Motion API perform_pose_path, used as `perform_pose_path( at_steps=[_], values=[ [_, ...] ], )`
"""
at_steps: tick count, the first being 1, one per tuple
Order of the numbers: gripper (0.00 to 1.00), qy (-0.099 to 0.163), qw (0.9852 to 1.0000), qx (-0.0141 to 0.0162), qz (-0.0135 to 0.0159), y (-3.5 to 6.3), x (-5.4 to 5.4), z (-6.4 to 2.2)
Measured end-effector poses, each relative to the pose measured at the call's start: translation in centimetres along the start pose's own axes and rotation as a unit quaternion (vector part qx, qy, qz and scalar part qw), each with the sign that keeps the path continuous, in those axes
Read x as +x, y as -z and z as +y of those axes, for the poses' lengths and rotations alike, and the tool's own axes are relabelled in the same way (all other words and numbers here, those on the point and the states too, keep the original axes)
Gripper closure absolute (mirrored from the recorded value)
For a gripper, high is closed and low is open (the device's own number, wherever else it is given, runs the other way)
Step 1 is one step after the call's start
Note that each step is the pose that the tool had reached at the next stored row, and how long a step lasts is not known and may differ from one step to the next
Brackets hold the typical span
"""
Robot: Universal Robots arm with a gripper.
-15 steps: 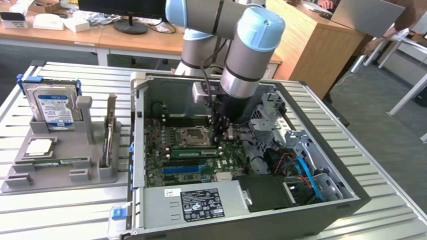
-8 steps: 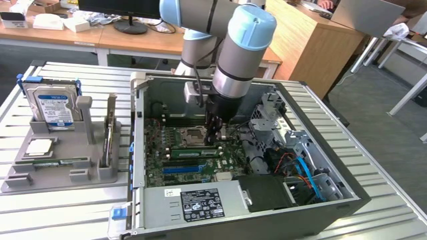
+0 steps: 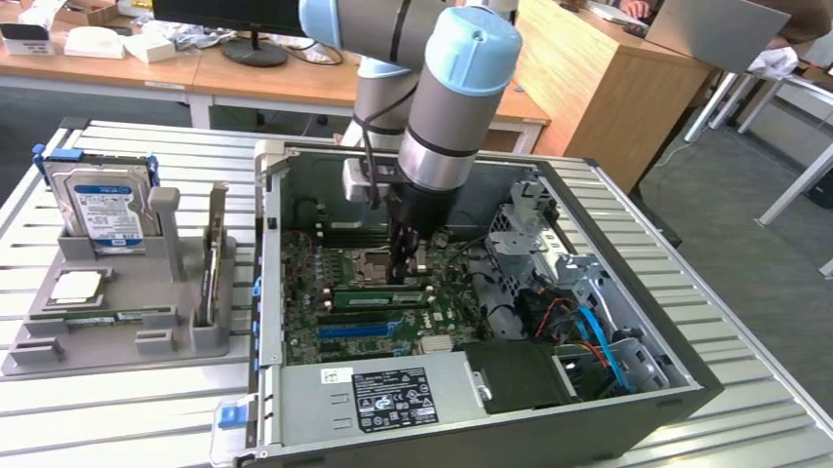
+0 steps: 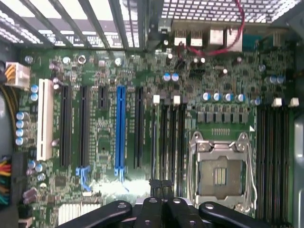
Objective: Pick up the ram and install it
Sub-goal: 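Press down the ram until it locks into place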
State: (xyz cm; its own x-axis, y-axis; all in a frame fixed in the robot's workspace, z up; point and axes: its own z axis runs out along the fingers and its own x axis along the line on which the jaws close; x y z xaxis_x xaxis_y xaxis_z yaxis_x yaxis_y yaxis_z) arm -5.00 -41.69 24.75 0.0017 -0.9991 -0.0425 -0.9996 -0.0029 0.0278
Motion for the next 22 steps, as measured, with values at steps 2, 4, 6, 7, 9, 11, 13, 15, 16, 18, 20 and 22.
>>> perform_pose_path(
  at_steps=[2,4,6,7,9,11,13,15,16,18,20,22],
  values=[
    [0.9,0.0,1.0,0.0001,0.0,-0.01,0.0,0.46],
    [0.9,0.0,1.0,0.0002,0.0,-0.03,0.0,0.89],
    [0.9,0.0,1.0,0.0003,0.0,-0.04,0.0,1.33],
    [0.9,0.0,1.0,0.0003,0.0,-0.05,0.0,1.55],
    [0.9,0.0,1.0,0.0003,0.0,-0.06,0.0,1.93],
    [0.9,0.0,1.0,0.0003,0.0,-0.07,0.0,2.27],
    [0.9,0.0,1.0,0.0003,0.0,-0.08,0.0,2.6],
    [0.9,0.0,1.0,0.0004,0.0,-0.09,0.0,2.9],
    [0.9,0.0,1.0,0.0004,0.0,-0.09,0.0,3.05],
    [0.9,0.0,1.0,0.0004,0.0,-0.1,0.0,3.31],
    [0.9,0.0,1.0,0.0004,0.0,-0.1,0.0,3.52],
    [0.9,0.0,1.0,0.0004,0.0,-0.11,0.0,3.64]
  ],
)
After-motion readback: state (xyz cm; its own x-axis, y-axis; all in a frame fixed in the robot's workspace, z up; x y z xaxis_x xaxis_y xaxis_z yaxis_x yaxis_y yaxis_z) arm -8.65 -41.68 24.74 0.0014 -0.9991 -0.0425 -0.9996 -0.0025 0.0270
